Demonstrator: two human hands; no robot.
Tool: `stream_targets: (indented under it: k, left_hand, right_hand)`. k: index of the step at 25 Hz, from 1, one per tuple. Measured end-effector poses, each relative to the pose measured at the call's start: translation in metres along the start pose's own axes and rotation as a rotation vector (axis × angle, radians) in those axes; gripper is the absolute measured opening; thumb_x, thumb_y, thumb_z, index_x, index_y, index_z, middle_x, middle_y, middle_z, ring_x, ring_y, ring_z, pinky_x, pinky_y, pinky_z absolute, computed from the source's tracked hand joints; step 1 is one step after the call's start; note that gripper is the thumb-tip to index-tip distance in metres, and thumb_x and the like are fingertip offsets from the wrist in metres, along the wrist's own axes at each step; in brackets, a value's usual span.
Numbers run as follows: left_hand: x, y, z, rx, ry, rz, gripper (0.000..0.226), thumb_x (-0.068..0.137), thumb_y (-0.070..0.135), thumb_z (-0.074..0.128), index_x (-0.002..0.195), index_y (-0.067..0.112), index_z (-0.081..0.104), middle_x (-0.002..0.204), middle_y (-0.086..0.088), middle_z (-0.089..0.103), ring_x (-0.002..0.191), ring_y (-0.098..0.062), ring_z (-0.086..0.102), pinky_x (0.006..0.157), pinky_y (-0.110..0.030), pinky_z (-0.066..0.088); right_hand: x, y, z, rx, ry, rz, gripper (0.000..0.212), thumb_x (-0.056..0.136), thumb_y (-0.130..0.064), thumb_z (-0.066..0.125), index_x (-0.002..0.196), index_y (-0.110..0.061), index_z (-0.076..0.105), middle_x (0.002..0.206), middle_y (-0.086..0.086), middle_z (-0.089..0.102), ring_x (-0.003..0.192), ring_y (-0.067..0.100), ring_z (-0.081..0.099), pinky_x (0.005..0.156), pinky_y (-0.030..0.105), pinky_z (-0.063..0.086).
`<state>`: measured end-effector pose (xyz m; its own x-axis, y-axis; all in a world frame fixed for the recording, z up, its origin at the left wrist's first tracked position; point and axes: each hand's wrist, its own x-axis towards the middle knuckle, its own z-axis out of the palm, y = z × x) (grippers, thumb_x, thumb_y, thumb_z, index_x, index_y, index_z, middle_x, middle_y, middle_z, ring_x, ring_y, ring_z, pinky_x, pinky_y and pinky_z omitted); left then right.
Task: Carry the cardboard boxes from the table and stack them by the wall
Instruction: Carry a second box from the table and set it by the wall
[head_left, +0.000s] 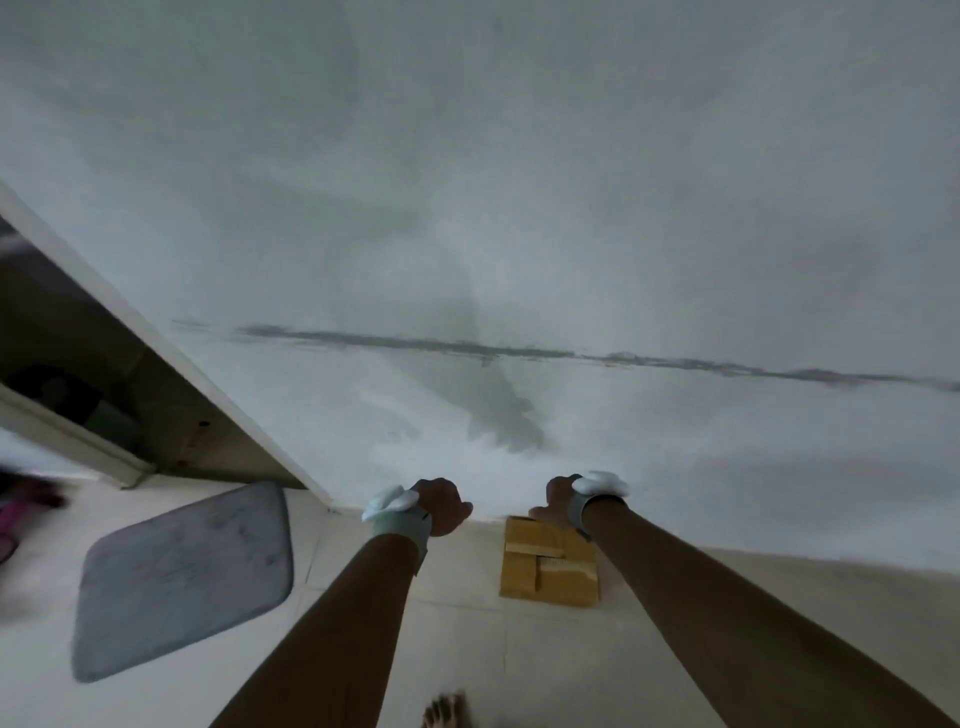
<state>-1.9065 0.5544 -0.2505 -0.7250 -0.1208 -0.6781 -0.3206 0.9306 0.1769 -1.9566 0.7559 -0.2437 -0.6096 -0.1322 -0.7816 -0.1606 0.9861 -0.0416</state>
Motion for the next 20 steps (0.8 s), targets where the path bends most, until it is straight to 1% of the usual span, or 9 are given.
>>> stream_targets:
  k: [3,4,6,8,12,14,16,18,20]
  left_hand:
    - [-0.062,-0.016,-0.038,0.004,0.0,-0.091,0.041,0.093,0.041,0.044,0.091,0.011,0.072,0.103,-0.009,0.076,0.094,-0.028,0.071,0.087,-0.031,0.052]
    - [-0.081,-0.025,-0.05,-0.016,0.002,-0.126,0.038,0.092,0.039,0.045,0.079,0.013,0.069,0.095,-0.007,0.078,0.08,-0.024,0.073,0.081,-0.028,0.053]
    - [-0.105,-0.037,-0.071,-0.073,0.037,-0.159,0.037,0.092,0.038,0.048,0.068,0.014,0.064,0.082,-0.004,0.077,0.061,-0.02,0.069,0.075,-0.023,0.055]
    - [-0.149,-0.062,-0.09,-0.139,0.122,-0.224,0.038,0.092,0.041,0.05,0.069,0.015,0.065,0.076,-0.001,0.076,0.061,-0.019,0.069,0.08,-0.027,0.059]
    - [-0.213,-0.111,-0.118,-0.195,0.26,-0.293,0.048,0.099,0.044,0.047,0.06,0.018,0.054,0.074,0.0,0.068,0.063,-0.018,0.06,0.078,-0.029,0.05]
    - [-0.243,-0.142,-0.123,-0.297,0.265,-0.339,0.038,0.099,0.038,0.053,0.071,0.012,0.06,0.066,-0.001,0.062,0.055,-0.016,0.057,0.067,-0.027,0.051]
    - [-0.284,-0.19,-0.118,-0.426,0.317,-0.368,0.022,0.096,0.029,0.059,0.092,0.009,0.065,0.073,-0.005,0.064,0.054,-0.016,0.058,0.051,-0.024,0.048]
    - [-0.324,-0.247,-0.102,-0.485,0.376,-0.421,0.019,0.095,0.028,0.06,0.1,0.011,0.065,0.08,-0.007,0.065,0.058,-0.016,0.06,0.049,-0.023,0.047]
    - [-0.366,-0.303,-0.08,-0.524,0.348,-0.494,0.021,0.095,0.034,0.059,0.096,0.014,0.064,0.08,-0.005,0.066,0.063,-0.018,0.063,0.057,-0.025,0.05]
  right_hand:
    - [-0.07,-0.032,-0.046,-0.119,0.064,-0.123,0.055,0.097,-0.054,0.046,0.064,-0.011,0.05,0.044,0.0,0.057,0.055,0.019,0.051,0.074,0.03,0.043]
    - [-0.088,-0.043,-0.06,-0.141,0.069,-0.142,0.055,0.097,-0.053,0.048,0.061,-0.011,0.05,0.04,0.0,0.054,0.051,0.018,0.049,0.073,0.031,0.045]
    - [-0.107,-0.058,-0.082,-0.092,0.054,-0.169,0.05,0.096,-0.05,0.052,0.066,-0.01,0.054,0.058,0.003,0.06,0.052,0.017,0.052,0.073,0.032,0.049]
    - [-0.142,-0.086,-0.103,-0.127,0.088,-0.228,0.044,0.096,-0.047,0.054,0.073,-0.01,0.056,0.07,0.005,0.06,0.055,0.017,0.055,0.075,0.032,0.05]
    - [-0.191,-0.152,-0.124,-0.215,0.185,-0.367,0.039,0.097,-0.046,0.054,0.085,-0.008,0.052,0.069,0.005,0.057,0.051,0.016,0.053,0.072,0.031,0.049]
    - [-0.208,-0.19,-0.122,-0.287,0.209,-0.405,0.04,0.096,-0.048,0.054,0.102,-0.008,0.056,0.073,0.005,0.059,0.053,0.015,0.054,0.074,0.031,0.051]
    - [-0.228,-0.242,-0.109,-0.356,0.23,-0.45,0.049,0.095,-0.05,0.054,0.118,-0.007,0.057,0.084,0.007,0.063,0.057,0.016,0.057,0.078,0.034,0.054]
    - [-0.25,-0.304,-0.086,-0.407,0.241,-0.526,0.053,0.094,-0.053,0.054,0.122,-0.007,0.056,0.089,0.009,0.064,0.06,0.017,0.059,0.082,0.035,0.055]
    - [-0.266,-0.37,-0.054,-0.459,0.246,-0.574,0.055,0.092,-0.057,0.055,0.118,-0.009,0.058,0.082,0.007,0.063,0.062,0.017,0.059,0.079,0.031,0.052]
